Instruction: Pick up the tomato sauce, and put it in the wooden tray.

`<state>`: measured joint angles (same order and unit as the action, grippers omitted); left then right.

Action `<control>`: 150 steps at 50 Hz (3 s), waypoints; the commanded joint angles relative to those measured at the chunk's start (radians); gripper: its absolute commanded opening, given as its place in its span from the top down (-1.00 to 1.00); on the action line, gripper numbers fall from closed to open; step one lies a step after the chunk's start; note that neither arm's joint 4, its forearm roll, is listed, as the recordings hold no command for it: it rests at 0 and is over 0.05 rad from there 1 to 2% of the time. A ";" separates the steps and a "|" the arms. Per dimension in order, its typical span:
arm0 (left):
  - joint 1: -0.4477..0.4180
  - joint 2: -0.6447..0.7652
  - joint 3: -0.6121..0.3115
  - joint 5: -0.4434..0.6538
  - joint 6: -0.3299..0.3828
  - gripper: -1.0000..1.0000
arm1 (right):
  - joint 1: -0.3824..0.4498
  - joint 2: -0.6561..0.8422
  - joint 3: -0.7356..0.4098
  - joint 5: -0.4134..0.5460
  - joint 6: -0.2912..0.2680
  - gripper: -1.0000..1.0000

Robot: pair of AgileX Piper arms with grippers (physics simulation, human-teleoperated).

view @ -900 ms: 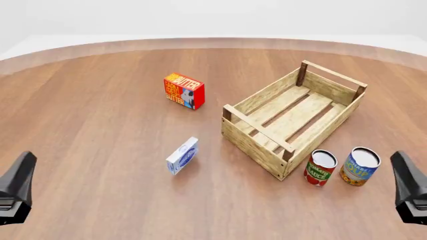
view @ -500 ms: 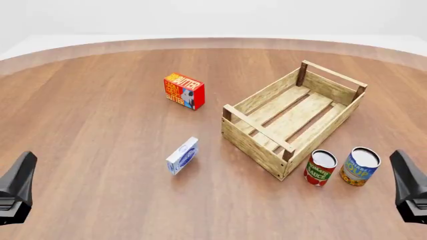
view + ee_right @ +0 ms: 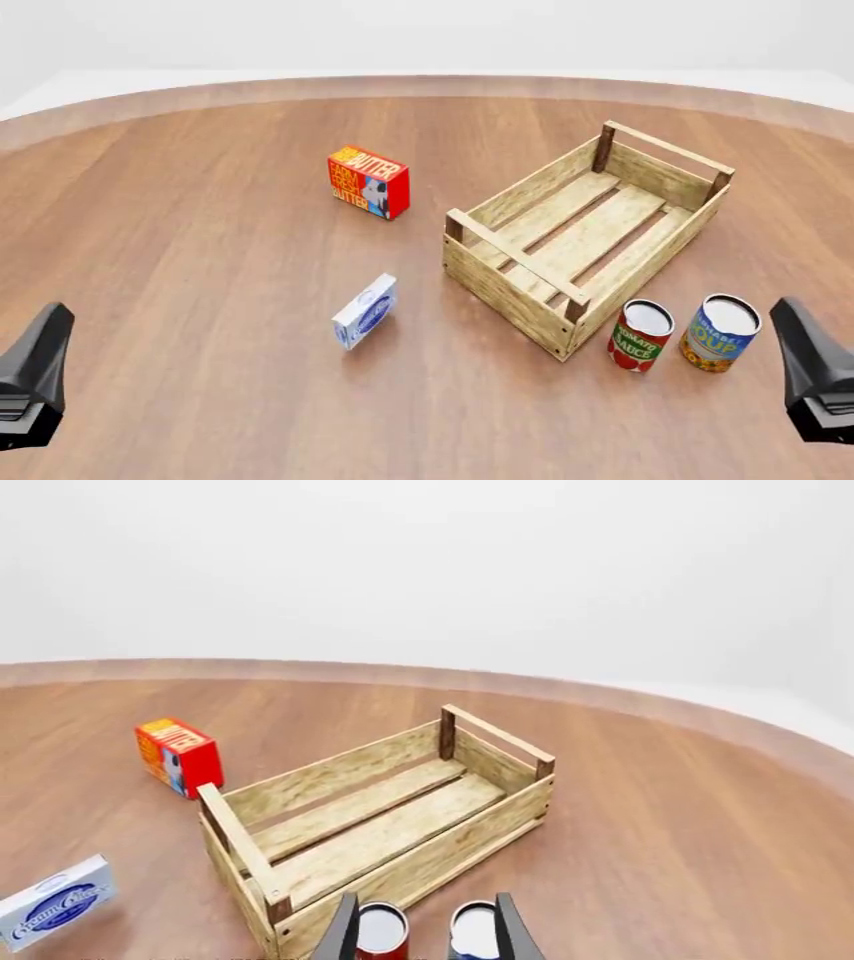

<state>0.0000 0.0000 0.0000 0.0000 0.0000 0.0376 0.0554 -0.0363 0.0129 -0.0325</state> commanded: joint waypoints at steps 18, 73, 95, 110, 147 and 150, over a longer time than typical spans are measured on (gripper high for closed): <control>0.000 0.000 0.000 0.000 0.000 -1.00 | 0.058 0.126 0.000 -0.081 -0.025 -1.00; 0.000 0.000 0.000 0.000 0.000 -1.00 | 0.131 0.476 0.031 -0.344 -0.020 -1.00; 0.000 0.000 0.000 0.000 0.000 -1.00 | 0.131 0.630 0.036 -0.458 -0.010 -1.00; 0.000 0.000 0.000 0.000 0.000 -1.00 | 0.137 0.727 0.036 -0.523 -0.007 -1.00; 0.000 0.000 0.000 0.000 0.000 -1.00 | 0.127 0.963 0.036 -0.702 0.009 -1.00; 0.000 0.000 0.000 0.000 0.000 -1.00 | 0.128 0.990 0.036 -0.724 0.011 -1.00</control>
<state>0.0000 0.0000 0.0000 0.0000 0.0000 0.1667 0.9631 -0.0002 -0.6462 -0.0275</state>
